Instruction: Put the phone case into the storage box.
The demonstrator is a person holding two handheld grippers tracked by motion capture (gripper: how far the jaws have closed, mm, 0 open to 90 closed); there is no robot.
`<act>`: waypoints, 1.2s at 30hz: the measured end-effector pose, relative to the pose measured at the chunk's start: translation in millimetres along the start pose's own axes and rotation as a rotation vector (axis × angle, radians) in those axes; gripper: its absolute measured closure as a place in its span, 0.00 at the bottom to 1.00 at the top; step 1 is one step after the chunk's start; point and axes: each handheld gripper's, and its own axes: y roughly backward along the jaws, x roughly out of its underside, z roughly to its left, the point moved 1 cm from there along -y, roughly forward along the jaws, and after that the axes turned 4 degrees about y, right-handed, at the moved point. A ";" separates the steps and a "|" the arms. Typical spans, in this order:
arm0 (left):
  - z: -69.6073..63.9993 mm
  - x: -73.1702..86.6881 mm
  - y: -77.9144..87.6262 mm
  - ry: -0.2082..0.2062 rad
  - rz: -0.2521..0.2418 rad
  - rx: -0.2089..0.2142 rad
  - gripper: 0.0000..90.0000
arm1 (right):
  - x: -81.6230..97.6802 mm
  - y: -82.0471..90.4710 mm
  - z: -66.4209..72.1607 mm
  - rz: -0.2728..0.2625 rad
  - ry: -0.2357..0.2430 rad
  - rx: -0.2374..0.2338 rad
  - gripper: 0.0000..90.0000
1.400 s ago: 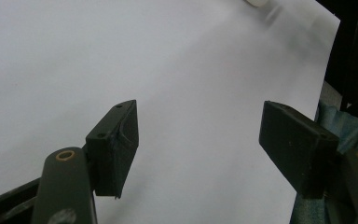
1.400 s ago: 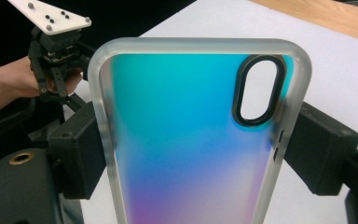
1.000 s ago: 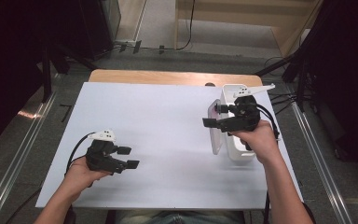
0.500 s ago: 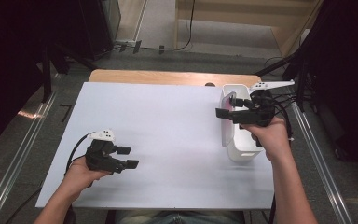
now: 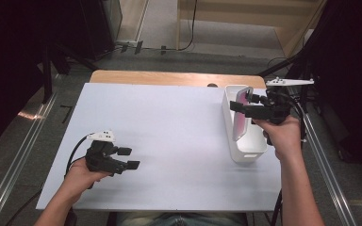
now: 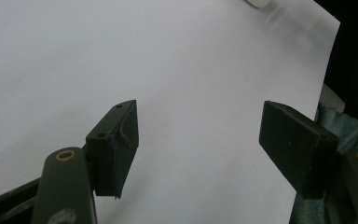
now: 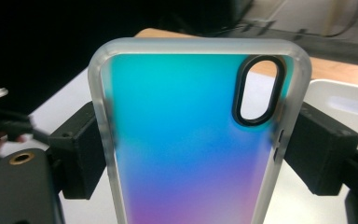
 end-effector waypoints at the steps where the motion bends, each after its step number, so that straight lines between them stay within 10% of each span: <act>1: 0.0 0.0 0.0 0.001 0.000 0.000 0.31 | -0.2 -0.1 -1.1 0.000 0.004 0.021 0.17; 19: 1.0 0.6 -0.1 0.008 -0.001 0.002 0.31 | -5.8 -12.5 -20.7 -0.015 -0.052 0.257 0.17; 36: 4.4 0.9 1.7 0.023 -0.007 -0.009 0.31 | -16.1 -22.2 -37.4 -0.019 -0.090 0.283 0.17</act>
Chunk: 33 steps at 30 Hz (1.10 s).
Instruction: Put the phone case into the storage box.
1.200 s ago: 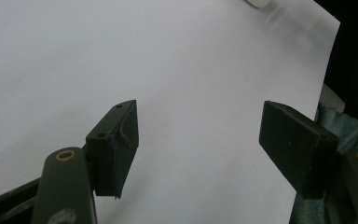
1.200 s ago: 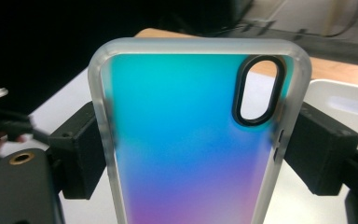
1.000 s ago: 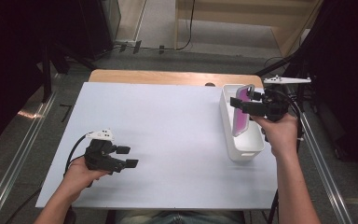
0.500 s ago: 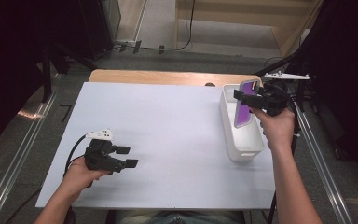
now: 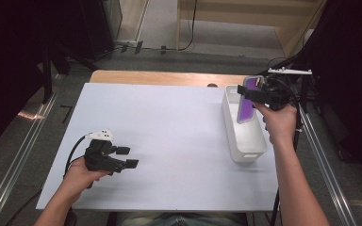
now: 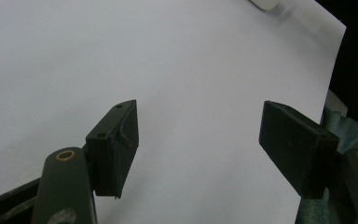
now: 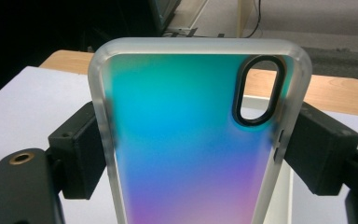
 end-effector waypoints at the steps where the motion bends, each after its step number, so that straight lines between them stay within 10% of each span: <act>1: 0.0 0.0 -0.1 -0.001 0.001 0.000 0.31 | -0.9 -1.0 -0.6 -0.002 0.000 0.004 0.17; 33: 1.3 0.1 0.2 0.002 -0.009 0.008 0.31 | -36.5 -39.9 -21.6 0.008 -0.013 0.071 0.17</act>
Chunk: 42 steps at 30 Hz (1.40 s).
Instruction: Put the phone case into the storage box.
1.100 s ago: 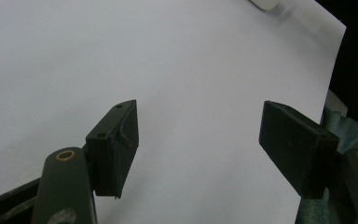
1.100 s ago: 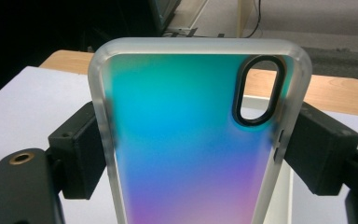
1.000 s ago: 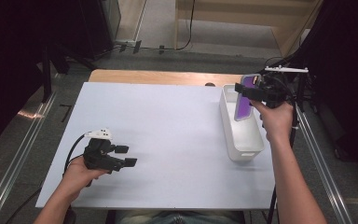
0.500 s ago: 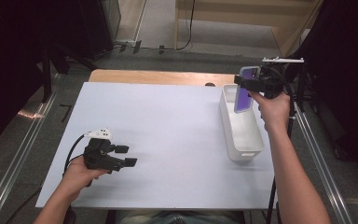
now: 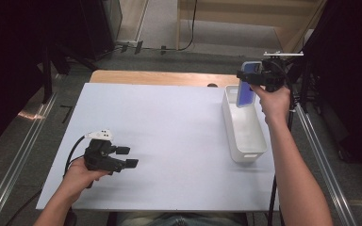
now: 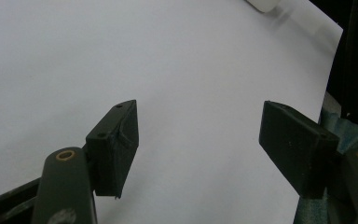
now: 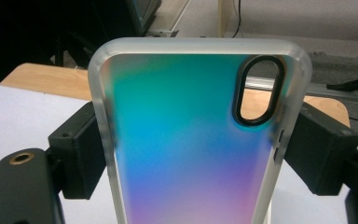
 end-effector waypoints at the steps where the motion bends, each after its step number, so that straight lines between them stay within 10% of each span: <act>1: -0.3 0.1 0.2 0.005 0.001 0.001 0.31 | -0.7 -1.5 -1.1 0.002 -0.008 -0.001 0.17; 42: 0.9 0.1 2.6 0.015 -0.024 0.021 0.31 | -13.7 -61.8 -13.8 -0.027 -0.035 0.087 0.17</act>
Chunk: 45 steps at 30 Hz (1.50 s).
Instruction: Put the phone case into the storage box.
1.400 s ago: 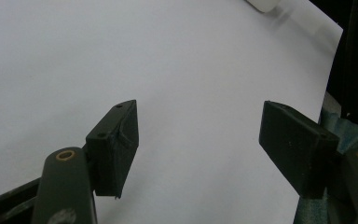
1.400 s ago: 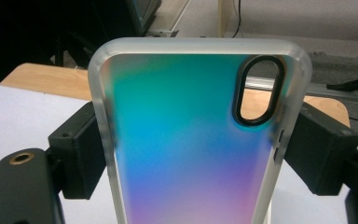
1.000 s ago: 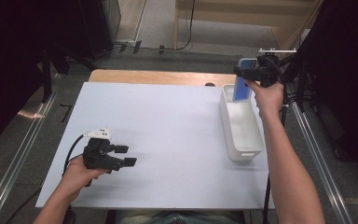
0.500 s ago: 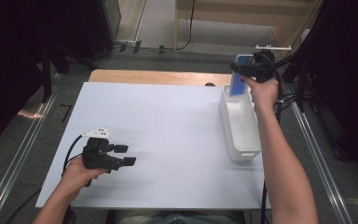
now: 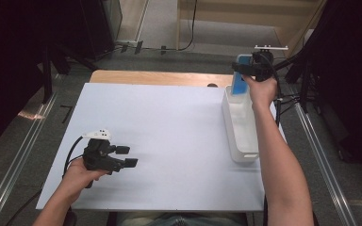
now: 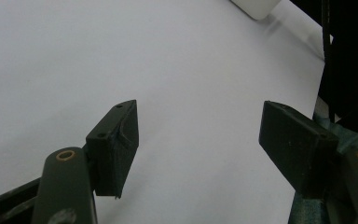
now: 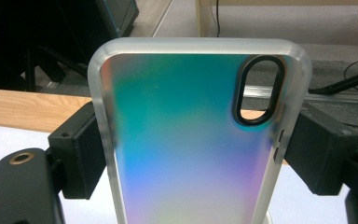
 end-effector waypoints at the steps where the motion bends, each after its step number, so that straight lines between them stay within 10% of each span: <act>1: 0.0 0.0 0.0 0.000 0.000 -0.001 0.31 | 0.9 -0.8 0.1 -0.002 0.001 0.004 0.17; 45: 1.4 -0.5 1.9 -0.001 0.002 -0.007 0.32 | 38.1 -21.9 -6.7 0.042 -0.023 0.032 0.16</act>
